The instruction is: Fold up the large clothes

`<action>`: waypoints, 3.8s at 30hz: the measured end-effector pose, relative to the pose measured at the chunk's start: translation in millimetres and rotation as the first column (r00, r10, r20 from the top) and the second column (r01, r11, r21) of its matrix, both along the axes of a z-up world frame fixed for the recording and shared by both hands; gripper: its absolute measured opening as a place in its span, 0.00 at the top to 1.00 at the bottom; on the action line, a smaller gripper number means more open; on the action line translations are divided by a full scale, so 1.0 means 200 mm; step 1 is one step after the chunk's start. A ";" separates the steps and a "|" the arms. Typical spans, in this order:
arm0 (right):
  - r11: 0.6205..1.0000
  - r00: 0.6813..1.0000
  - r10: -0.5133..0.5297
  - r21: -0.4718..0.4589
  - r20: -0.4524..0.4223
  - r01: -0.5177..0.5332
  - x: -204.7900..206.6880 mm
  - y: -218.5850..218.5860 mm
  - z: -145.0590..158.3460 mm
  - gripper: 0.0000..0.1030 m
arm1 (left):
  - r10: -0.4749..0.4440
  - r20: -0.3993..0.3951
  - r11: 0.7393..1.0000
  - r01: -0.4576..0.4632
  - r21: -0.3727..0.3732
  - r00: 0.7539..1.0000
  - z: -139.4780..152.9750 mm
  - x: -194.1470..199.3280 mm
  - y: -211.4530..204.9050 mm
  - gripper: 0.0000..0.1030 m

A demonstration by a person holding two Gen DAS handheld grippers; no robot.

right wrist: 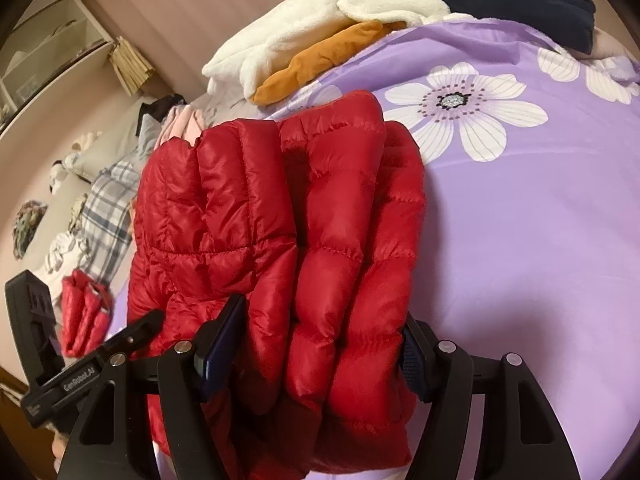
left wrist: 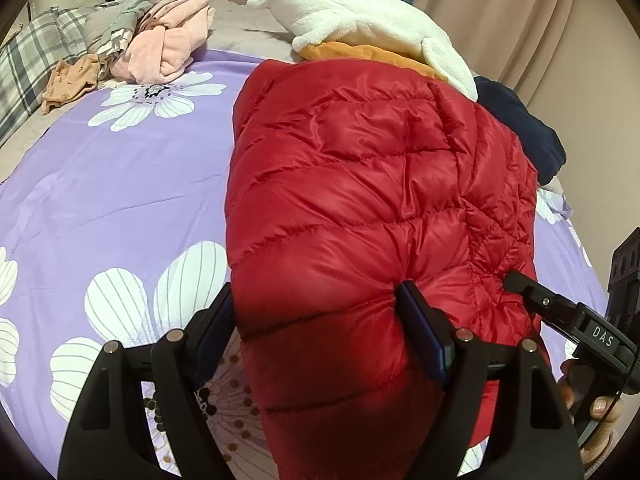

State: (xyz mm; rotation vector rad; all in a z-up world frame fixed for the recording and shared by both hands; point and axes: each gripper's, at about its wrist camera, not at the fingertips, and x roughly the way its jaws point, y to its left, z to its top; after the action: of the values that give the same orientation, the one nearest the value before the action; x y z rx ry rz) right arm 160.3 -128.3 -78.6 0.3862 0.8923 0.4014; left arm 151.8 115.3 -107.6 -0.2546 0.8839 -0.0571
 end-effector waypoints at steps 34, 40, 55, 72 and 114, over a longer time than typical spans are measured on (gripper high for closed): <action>0.974 0.989 0.104 0.191 0.106 -0.123 0.23 0.13 0.12 0.69 | -0.059 0.054 0.998 0.058 0.029 0.997 0.14 -0.02 -0.02 0.50; 0.983 0.961 0.125 0.101 0.245 -0.153 0.12 0.17 0.24 0.89 | -0.055 0.055 0.999 0.054 0.002 0.997 0.15 -0.02 -0.02 0.50; 0.998 0.993 -0.056 0.041 0.104 0.052 0.14 -0.04 -0.05 0.90 | -0.088 0.055 0.996 0.087 0.011 0.995 0.14 0.02 -0.09 0.47; 0.998 0.993 -0.050 0.031 0.103 0.047 0.12 -0.05 -0.09 0.90 | -0.090 0.087 0.993 0.082 0.087 0.992 0.10 0.25 -0.14 0.54; 0.945 0.958 0.204 -0.298 0.201 -0.139 -0.16 0.22 -0.06 0.75 | -0.103 0.063 0.985 0.092 0.146 0.993 0.04 0.25 -0.16 0.54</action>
State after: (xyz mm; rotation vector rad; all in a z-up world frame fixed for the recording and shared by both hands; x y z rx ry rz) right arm 127.6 -83.4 -91.1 -0.0028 0.7445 0.4633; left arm 201.7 84.0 -100.4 -0.0749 0.8256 -0.0929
